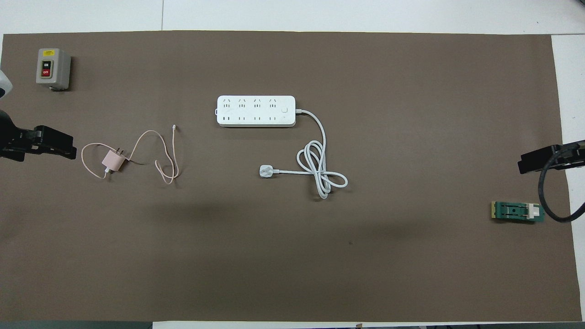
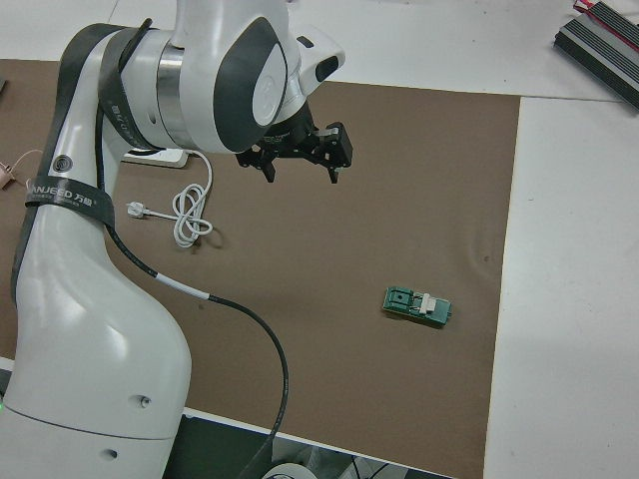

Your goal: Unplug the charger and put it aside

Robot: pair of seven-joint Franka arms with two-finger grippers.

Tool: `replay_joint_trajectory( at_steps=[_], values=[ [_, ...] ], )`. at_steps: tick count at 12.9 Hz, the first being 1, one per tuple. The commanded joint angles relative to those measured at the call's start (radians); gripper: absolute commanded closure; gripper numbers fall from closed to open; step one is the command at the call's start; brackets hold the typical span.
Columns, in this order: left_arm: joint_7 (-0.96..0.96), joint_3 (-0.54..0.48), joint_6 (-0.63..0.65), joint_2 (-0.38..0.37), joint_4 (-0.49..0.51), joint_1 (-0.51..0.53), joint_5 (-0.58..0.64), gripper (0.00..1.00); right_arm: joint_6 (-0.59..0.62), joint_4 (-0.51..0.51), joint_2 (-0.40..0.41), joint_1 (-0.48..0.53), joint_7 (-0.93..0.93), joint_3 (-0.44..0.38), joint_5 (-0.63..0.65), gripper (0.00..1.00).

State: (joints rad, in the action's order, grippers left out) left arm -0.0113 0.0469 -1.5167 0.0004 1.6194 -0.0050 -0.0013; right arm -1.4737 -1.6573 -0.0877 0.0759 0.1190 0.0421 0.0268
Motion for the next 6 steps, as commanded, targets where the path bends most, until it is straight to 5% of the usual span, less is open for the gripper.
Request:
replay_joint_trajectory(
  at_steps=[1,6],
  values=[
    [0.024,-0.002,-0.033,-0.023,0.027,0.005,-0.005,0.00,0.021,0.010,-0.004,0.021,-0.021,0.021,-0.019,0.00],
    [0.031,-0.001,-0.036,-0.022,0.027,-0.006,-0.005,0.00,0.016,-0.001,-0.011,0.019,-0.022,0.022,-0.021,0.00]
  ],
)
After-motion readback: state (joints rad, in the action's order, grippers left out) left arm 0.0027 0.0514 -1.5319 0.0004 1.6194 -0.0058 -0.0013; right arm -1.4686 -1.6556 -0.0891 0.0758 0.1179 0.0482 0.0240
